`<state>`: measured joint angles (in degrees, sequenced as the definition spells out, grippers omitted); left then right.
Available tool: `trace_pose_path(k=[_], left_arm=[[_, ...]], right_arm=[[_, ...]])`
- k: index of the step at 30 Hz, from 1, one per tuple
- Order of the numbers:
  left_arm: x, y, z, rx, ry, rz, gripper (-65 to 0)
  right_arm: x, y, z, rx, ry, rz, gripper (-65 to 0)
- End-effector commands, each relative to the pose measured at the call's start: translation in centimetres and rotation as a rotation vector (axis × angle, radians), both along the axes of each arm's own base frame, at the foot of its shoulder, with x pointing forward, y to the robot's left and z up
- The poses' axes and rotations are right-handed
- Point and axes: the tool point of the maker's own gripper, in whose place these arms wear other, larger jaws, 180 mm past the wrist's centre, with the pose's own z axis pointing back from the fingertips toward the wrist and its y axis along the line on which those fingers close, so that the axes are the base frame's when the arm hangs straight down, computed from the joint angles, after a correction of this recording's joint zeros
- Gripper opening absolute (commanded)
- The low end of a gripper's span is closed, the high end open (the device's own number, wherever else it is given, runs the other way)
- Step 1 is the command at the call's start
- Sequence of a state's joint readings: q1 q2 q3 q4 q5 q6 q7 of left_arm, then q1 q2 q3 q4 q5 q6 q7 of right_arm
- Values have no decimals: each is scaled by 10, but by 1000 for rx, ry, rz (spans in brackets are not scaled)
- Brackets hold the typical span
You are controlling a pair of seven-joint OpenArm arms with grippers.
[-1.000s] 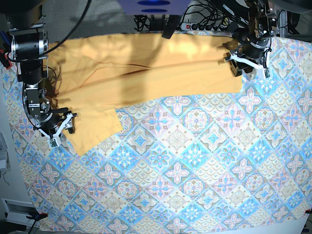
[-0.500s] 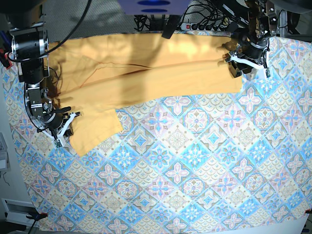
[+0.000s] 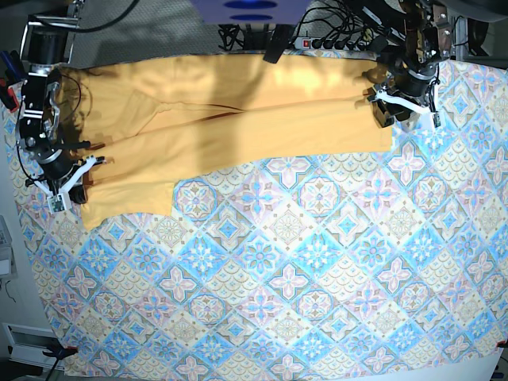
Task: Fold the T-shirt properly
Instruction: 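Carry the held fabric with the right gripper toward the collar edge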
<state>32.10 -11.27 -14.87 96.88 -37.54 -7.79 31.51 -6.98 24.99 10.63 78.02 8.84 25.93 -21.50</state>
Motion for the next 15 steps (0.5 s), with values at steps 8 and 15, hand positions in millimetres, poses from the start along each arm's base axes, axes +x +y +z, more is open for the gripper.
trace_pose_path(k=[8,15], left_arm=[[10,3,9,11,-43,-2,-383],[11,3,10,11,-45,-2,-383]], right_arm=[[-49,-6,33,-95,-22,34,-649],[-83,3,38,-124,10,74,-649]])
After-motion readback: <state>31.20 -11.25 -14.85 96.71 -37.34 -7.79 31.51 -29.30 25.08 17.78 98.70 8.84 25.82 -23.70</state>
